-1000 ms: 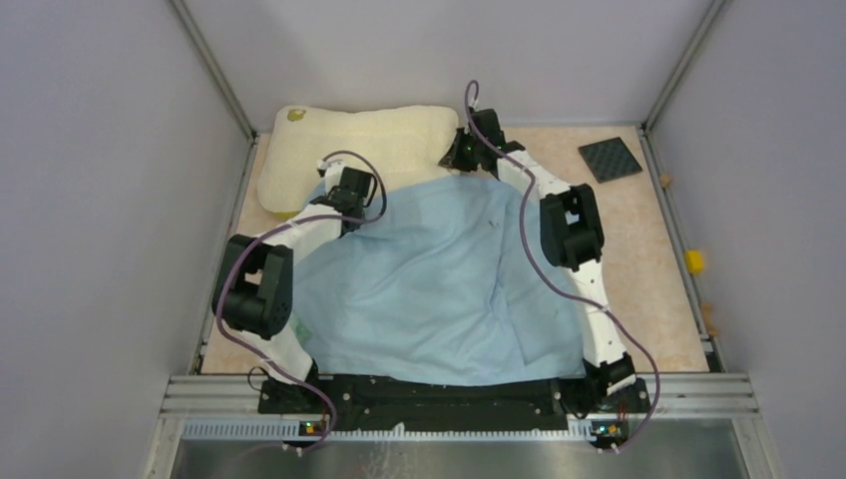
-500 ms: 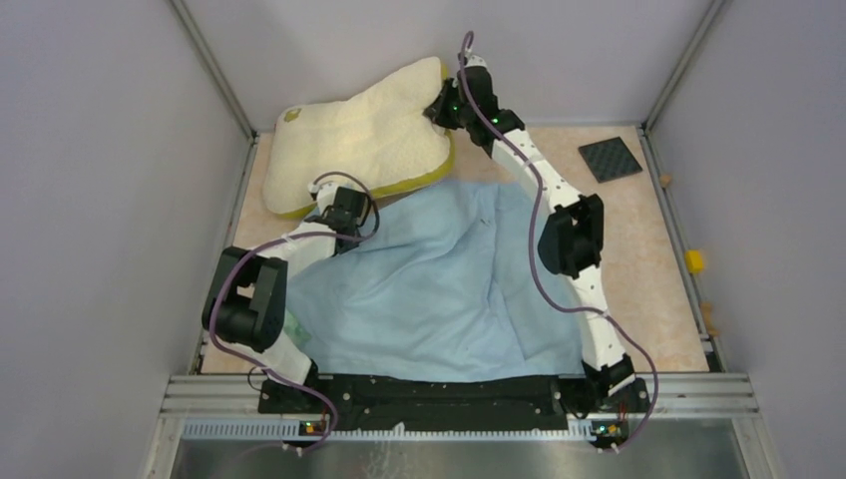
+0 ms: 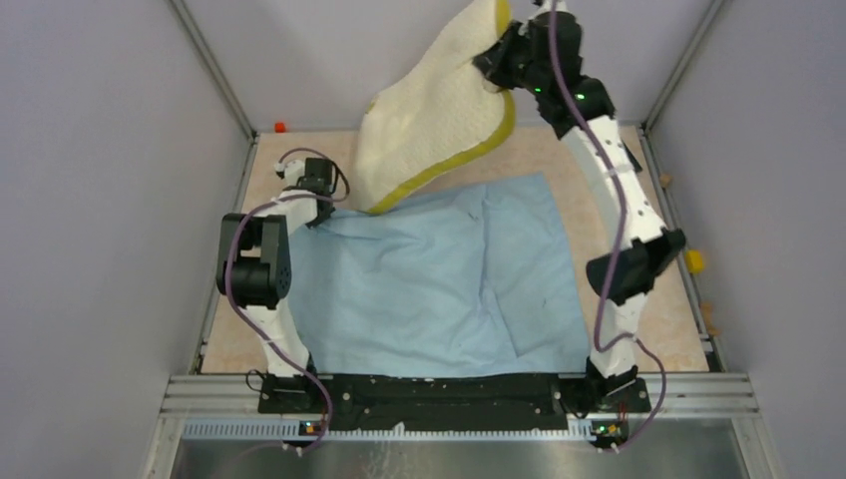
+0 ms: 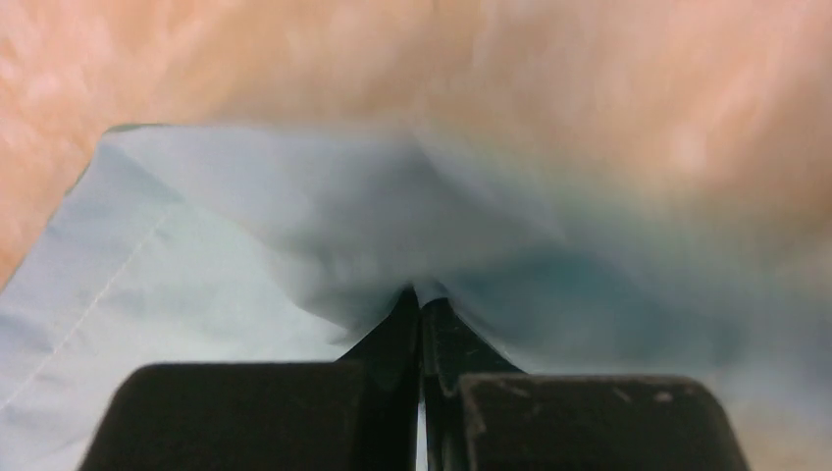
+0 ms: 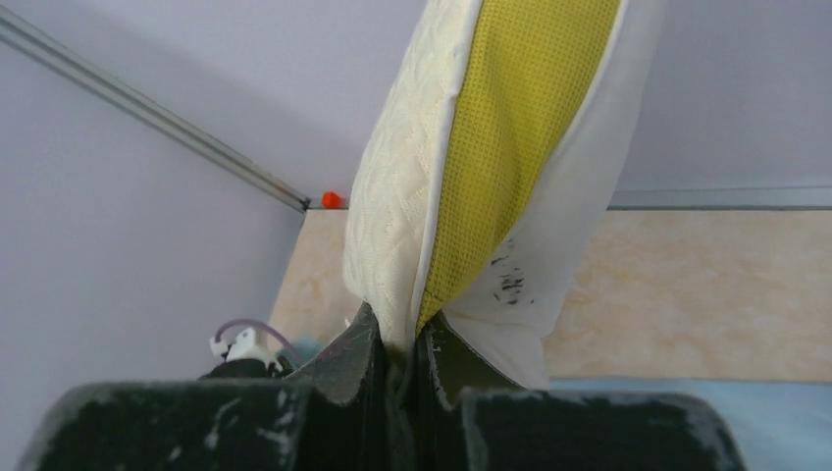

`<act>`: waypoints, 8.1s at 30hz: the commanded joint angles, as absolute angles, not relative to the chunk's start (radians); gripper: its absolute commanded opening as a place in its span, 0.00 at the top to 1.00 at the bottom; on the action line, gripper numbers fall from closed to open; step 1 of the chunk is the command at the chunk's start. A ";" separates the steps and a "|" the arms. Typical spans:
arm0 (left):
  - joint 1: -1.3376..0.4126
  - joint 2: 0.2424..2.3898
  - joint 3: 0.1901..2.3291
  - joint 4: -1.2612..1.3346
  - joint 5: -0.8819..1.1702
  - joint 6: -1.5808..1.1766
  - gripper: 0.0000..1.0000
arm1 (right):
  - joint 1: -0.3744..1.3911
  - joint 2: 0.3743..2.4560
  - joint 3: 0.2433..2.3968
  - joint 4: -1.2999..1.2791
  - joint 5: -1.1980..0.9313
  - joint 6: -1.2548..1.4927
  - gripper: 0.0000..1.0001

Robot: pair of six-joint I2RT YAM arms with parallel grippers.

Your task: Put the pillow into the pillowcase

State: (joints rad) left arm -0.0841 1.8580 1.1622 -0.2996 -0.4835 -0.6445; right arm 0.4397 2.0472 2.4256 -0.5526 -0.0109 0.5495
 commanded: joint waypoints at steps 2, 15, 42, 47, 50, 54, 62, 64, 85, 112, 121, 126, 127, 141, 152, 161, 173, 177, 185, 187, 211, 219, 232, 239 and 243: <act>-0.008 1.975 1.351 -0.301 -0.561 -0.558 1.00 | 0.293 1.692 2.347 -0.628 -0.024 0.533 1.00; 0.024 2.127 1.750 -0.354 -0.498 -0.349 0.64 | 0.073 1.304 1.605 -0.938 0.255 0.394 0.39; -0.419 1.966 1.668 -0.304 0.067 -0.380 0.01 | 0.223 1.181 1.729 -0.976 0.482 0.388 0.11; -0.476 2.070 1.830 -0.264 0.016 -0.336 0.01 | 0.224 1.244 1.568 -0.806 0.307 0.387 0.09; -0.510 2.147 1.922 -0.231 -0.006 -0.285 0.01 | 0.221 1.306 1.483 -0.686 0.254 0.403 0.09; -0.553 2.275 2.090 -0.228 -0.033 -0.202 0.01 | 0.214 1.420 1.370 -0.521 0.190 0.429 0.09; -0.607 2.506 2.287 -0.228 0.090 -0.187 0.01 | 0.200 1.722 1.272 -0.316 0.169 0.489 0.10; -0.618 2.535 2.295 -0.226 0.107 -0.196 0.03 | 0.202 1.802 1.282 -0.302 0.150 0.498 0.13; -0.732 2.090 2.013 -0.325 0.083 -0.326 1.00 | 0.189 1.676 1.729 -0.778 0.324 0.451 1.00; -0.914 1.624 1.142 -0.165 0.060 -0.614 0.43 | 0.339 1.284 1.157 -0.595 0.218 0.469 0.30; -0.814 1.339 1.010 -0.364 -0.273 -0.708 0.17 | 0.536 1.445 1.261 -0.603 0.346 0.526 0.21; -0.689 1.304 0.975 -0.351 -0.161 -0.661 0.14 | 0.613 1.591 1.279 -0.561 0.375 0.543 0.13; -0.681 1.314 0.983 -0.348 -0.154 -0.648 0.14 | 0.624 1.623 1.279 -0.550 0.382 0.543 0.12; -0.718 1.746 1.294 -0.412 -0.212 -0.552 0.15 | 0.596 1.454 1.150 -0.479 0.334 0.492 1.00; -0.753 1.969 1.405 -0.440 -0.328 -0.549 0.34 | 0.465 1.240 1.279 -0.518 0.224 0.417 1.00; -0.749 1.955 1.390 -0.458 -0.344 -0.515 0.95 | 0.419 1.394 1.491 -0.361 -0.016 0.388 1.00; -0.675 1.676 1.244 -0.463 -0.076 -0.477 1.00 | 0.419 1.290 0.959 0.043 -0.281 0.494 1.00; -0.647 1.609 1.210 -0.454 -0.010 -0.502 1.00 | 0.430 1.207 0.866 0.029 -0.271 0.460 1.00; -0.633 1.537 1.224 -0.421 0.029 -0.532 1.00 | 0.510 1.214 0.815 -0.111 -0.331 0.334 1.00; -0.633 1.516 1.219 -0.407 0.015 -0.548 1.00 | 0.546 1.227 0.809 -0.136 -0.324 0.315 1.00; -0.633 1.410 1.154 -0.313 -0.314 -0.650 1.00 | 0.724 1.221 0.791 -0.276 -0.196 0.302 1.00; -0.633 1.362 1.091 -0.230 -0.287 -0.648 1.00 | 0.767 1.178 0.755 -0.288 -0.186 0.321 1.00; -0.702 1.192 0.969 -0.098 0.010 -0.501 1.00 | 0.784 1.405 1.045 -0.405 -0.080 0.327 1.00; -0.711 1.165 0.925 -0.222 0.186 -0.479 1.00 | 0.784 1.535 1.407 -0.545 0.110 0.340 1.00; -0.710 1.152 0.920 -0.316 0.253 -0.469 1.00 | 0.784 1.627 1.493 -0.524 0.170 0.342 1.00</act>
